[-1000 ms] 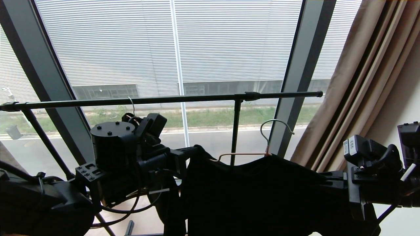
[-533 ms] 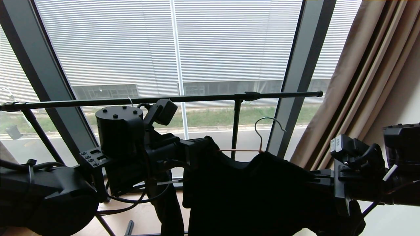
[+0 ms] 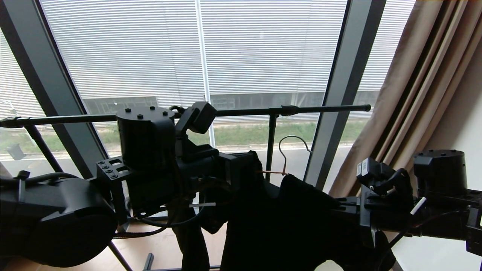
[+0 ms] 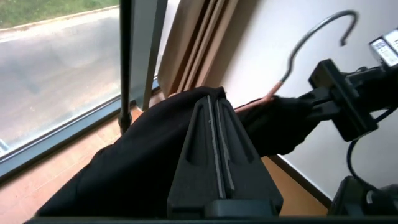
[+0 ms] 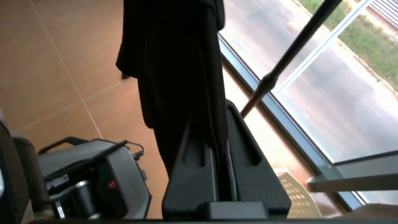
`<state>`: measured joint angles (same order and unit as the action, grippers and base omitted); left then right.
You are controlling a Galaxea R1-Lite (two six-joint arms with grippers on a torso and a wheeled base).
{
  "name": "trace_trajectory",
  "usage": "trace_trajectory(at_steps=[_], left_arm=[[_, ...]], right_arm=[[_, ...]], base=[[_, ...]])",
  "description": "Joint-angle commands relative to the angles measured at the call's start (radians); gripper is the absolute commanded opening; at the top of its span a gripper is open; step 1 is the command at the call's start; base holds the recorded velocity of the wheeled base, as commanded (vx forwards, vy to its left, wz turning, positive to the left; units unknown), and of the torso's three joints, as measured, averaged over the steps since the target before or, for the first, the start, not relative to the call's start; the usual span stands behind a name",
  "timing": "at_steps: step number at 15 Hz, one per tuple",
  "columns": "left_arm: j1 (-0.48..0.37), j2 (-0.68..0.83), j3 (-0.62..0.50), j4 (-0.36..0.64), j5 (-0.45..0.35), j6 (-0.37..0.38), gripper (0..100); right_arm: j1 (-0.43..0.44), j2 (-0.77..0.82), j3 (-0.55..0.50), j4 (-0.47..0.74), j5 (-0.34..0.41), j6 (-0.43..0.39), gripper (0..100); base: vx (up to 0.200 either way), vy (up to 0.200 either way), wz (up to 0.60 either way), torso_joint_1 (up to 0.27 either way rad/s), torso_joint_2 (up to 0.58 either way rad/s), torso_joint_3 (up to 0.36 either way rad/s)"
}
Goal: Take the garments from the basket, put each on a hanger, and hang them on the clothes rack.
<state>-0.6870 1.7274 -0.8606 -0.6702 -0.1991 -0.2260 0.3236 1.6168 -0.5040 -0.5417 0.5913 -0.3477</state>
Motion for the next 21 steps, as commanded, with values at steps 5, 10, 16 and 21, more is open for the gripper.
trace_trajectory(at_steps=[5,10,16,21], left_arm=[[-0.071,-0.039,-0.034,0.038,0.001,-0.001,0],[-0.074,-0.039,0.003,0.034,-0.002,0.000,0],[-0.082,-0.048,0.040,0.034,-0.003,0.062,0],[-0.094,-0.068,0.052,0.032,-0.002,0.083,100]], right_arm=[[0.037,0.081,0.056,-0.150,0.002,0.067,0],[0.031,0.083,0.101,-0.287,0.019,0.111,0],[0.009,0.078,0.147,-0.435,0.079,0.184,0],[-0.037,0.075,0.147,-0.442,0.122,0.184,0]], base=[[0.000,0.000,0.00,0.000,0.00,0.000],[0.000,0.000,0.00,0.000,0.00,0.000],[0.000,0.000,0.00,0.000,0.00,0.000],[0.000,0.000,0.00,0.000,0.00,0.000]])
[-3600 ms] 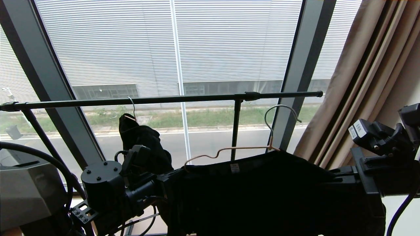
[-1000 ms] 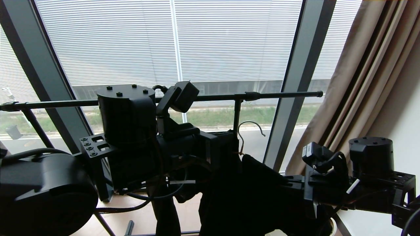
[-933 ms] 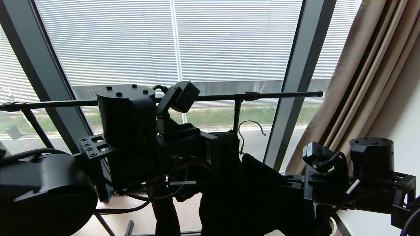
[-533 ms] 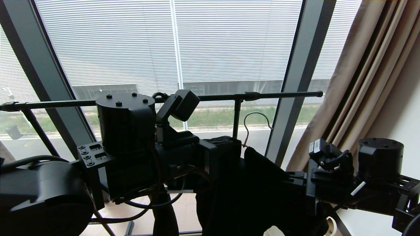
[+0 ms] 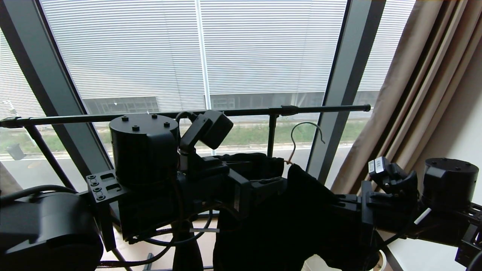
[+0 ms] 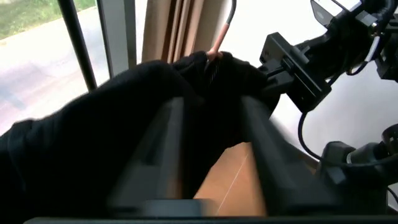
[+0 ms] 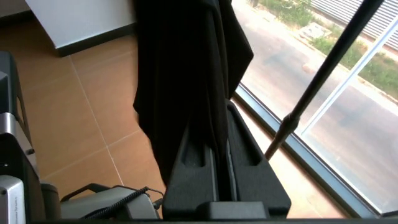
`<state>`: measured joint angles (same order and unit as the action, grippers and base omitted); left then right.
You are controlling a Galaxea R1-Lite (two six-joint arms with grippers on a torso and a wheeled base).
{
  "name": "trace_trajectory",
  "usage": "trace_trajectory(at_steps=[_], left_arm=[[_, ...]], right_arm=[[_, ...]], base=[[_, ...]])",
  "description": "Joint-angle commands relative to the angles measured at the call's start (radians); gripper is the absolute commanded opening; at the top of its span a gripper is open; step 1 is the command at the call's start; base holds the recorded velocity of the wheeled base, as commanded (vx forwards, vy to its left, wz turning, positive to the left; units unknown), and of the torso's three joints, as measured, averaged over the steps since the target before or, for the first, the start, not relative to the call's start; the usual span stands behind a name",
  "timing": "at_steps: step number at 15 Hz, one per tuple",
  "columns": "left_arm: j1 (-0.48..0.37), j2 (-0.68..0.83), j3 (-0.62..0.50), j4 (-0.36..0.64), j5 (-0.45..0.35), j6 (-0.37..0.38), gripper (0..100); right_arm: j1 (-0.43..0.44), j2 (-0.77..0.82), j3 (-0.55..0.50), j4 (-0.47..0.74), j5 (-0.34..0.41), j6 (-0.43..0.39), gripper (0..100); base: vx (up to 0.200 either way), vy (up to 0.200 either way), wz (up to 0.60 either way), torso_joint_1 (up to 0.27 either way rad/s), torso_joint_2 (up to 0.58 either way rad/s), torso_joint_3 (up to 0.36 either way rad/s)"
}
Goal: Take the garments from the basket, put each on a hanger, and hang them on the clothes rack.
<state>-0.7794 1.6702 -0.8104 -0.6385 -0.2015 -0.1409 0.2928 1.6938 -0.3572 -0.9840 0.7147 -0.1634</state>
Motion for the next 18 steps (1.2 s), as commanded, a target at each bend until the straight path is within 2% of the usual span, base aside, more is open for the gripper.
trace_trajectory(at_steps=[1,4,7,8,10,11,12,13,15,18], left_arm=[[0.000,-0.040,0.025,0.000,0.001,0.003,100],[0.014,-0.144,0.100,0.003,0.008,0.026,100],[0.117,-0.283,0.255,0.002,-0.003,0.056,100],[0.153,-0.322,0.297,0.002,-0.036,0.056,100],[0.258,-0.420,0.372,0.002,-0.208,0.058,100],[0.328,-0.454,0.402,0.002,-0.292,0.061,100],[0.382,-0.465,0.428,0.002,-0.340,0.072,100],[0.431,-0.466,0.455,0.002,-0.388,0.089,100],[0.554,-0.460,0.517,0.000,-0.546,0.153,100],[0.677,-0.399,0.531,0.000,-0.696,0.191,100]], right_arm=[[-0.012,-0.002,0.000,-0.004,0.008,-0.001,0],[-0.044,-0.002,-0.003,-0.004,0.066,-0.001,0],[-0.113,-0.019,-0.003,-0.001,0.250,-0.001,0],[-0.121,-0.019,-0.003,-0.001,0.278,-0.002,0],[-0.121,-0.011,-0.002,-0.002,0.287,-0.002,0],[-0.121,-0.010,0.000,-0.002,0.318,-0.004,0],[-0.121,-0.010,0.001,-0.001,0.345,-0.004,0],[-0.122,-0.011,0.004,-0.001,0.365,-0.004,0],[-0.121,-0.014,0.011,-0.001,0.373,-0.004,0],[-0.116,-0.022,0.023,-0.002,0.373,-0.004,0]], base=[[0.000,0.000,0.00,0.000,0.00,0.000],[0.000,0.000,0.00,0.000,0.00,0.000],[0.000,0.000,0.00,0.000,0.00,0.000],[0.000,0.000,0.00,0.000,0.00,0.000],[0.000,0.000,0.00,0.000,0.00,0.000],[0.000,0.000,0.00,0.000,0.00,0.000],[0.000,0.000,0.00,0.000,0.00,0.000],[0.000,0.000,0.00,0.000,0.00,0.000],[0.000,0.000,0.00,0.000,0.00,0.000],[0.000,0.000,0.00,0.000,0.00,0.000]])
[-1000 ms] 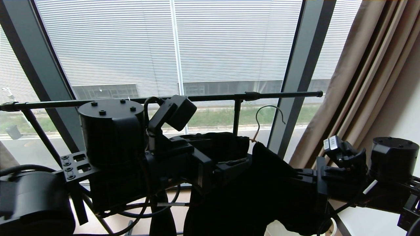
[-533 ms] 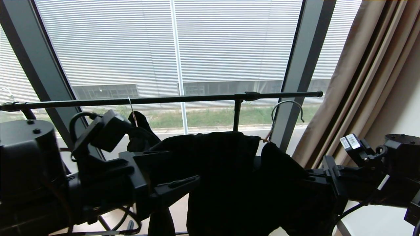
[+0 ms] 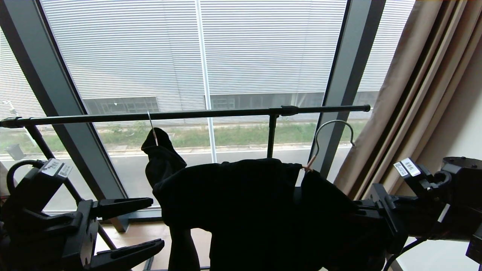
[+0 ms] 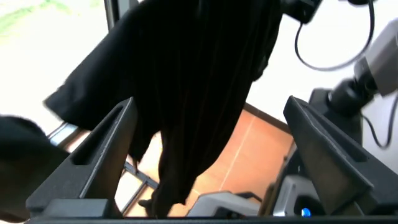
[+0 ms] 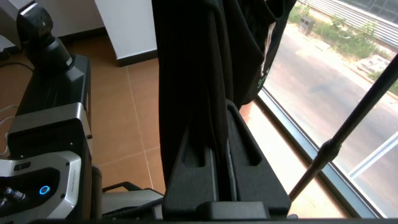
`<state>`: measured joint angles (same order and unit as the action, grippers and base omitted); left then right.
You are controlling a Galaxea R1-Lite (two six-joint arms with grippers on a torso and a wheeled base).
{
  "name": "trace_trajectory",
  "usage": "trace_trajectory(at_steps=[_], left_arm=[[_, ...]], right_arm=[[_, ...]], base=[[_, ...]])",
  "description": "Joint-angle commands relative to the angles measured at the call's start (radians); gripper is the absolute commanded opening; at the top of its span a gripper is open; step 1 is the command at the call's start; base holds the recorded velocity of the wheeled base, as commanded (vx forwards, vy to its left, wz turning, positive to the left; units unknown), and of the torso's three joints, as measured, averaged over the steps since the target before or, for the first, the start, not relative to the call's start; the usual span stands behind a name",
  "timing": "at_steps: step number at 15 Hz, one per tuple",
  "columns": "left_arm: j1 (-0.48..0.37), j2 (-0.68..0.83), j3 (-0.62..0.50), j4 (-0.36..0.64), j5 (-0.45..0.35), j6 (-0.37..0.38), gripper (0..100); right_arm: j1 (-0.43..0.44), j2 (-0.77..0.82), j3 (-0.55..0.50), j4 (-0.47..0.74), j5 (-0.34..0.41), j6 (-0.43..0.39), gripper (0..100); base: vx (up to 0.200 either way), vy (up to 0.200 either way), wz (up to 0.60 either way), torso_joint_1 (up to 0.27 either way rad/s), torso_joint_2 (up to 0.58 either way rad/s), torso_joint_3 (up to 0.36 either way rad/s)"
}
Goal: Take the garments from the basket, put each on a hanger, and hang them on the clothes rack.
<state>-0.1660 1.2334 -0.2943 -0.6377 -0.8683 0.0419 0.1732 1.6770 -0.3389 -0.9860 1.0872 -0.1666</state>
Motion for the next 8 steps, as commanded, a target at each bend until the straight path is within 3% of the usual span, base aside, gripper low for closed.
trace_trajectory(at_steps=[1,8], left_arm=[[0.086,0.063,0.015,0.000,-0.058,0.015,100],[0.098,0.239,-0.011,-0.034,-0.074,0.072,100]], right_arm=[[0.005,-0.010,0.006,0.000,0.002,-0.001,0],[0.006,-0.034,0.024,-0.002,0.046,-0.007,0]], base=[[0.000,0.000,0.00,0.000,0.00,0.000],[0.000,0.000,0.00,0.000,0.00,0.000]])
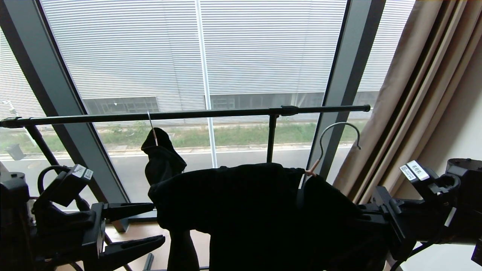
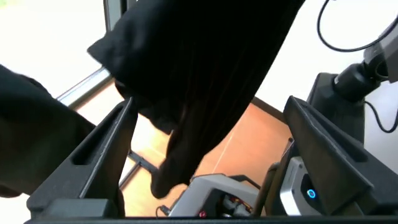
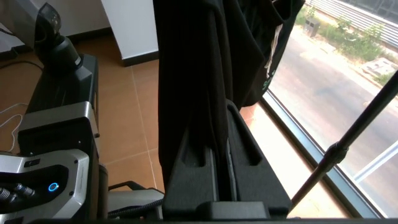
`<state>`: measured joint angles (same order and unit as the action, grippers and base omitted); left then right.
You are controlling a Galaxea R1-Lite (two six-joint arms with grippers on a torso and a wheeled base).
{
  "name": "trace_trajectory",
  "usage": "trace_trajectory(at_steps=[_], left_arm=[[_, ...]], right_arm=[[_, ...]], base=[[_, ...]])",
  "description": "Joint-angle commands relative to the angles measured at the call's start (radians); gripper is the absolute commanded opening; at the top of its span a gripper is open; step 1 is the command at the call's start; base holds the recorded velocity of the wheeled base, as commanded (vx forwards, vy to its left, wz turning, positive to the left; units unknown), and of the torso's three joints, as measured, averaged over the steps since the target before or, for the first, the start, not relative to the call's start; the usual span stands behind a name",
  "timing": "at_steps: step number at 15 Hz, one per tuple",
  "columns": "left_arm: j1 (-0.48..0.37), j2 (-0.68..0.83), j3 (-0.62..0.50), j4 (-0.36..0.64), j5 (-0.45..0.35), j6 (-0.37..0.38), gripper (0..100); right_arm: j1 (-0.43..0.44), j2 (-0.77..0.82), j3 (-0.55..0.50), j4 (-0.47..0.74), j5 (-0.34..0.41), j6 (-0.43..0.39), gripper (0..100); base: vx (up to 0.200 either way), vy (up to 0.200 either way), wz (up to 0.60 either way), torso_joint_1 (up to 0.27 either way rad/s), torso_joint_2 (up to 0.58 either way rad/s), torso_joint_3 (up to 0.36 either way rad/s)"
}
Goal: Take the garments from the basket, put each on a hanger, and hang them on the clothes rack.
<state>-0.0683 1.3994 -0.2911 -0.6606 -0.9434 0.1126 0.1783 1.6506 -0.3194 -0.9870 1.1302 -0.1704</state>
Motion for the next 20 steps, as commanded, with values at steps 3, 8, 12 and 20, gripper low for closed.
trace_trajectory(at_steps=[3,8,12,20], left_arm=[[-0.001,0.127,-0.014,-0.091,0.003,-0.008,100],[0.005,0.130,-0.007,-0.111,0.003,-0.033,0],[0.048,0.132,0.013,-0.111,0.002,-0.031,0],[0.168,0.155,0.109,-0.201,0.000,-0.031,0]], right_arm=[[0.000,-0.017,0.011,0.001,0.017,-0.003,0],[0.000,-0.003,0.009,0.001,0.017,-0.003,0],[-0.013,-0.002,0.000,-0.001,0.017,-0.003,0],[-0.072,0.034,-0.015,-0.015,0.019,-0.003,0]], base=[[0.000,0.000,0.00,0.000,0.00,0.000],[0.000,0.000,0.00,0.000,0.00,0.000],[0.000,0.000,0.00,0.000,0.00,0.000],[0.000,0.000,0.00,0.000,0.00,0.000]])
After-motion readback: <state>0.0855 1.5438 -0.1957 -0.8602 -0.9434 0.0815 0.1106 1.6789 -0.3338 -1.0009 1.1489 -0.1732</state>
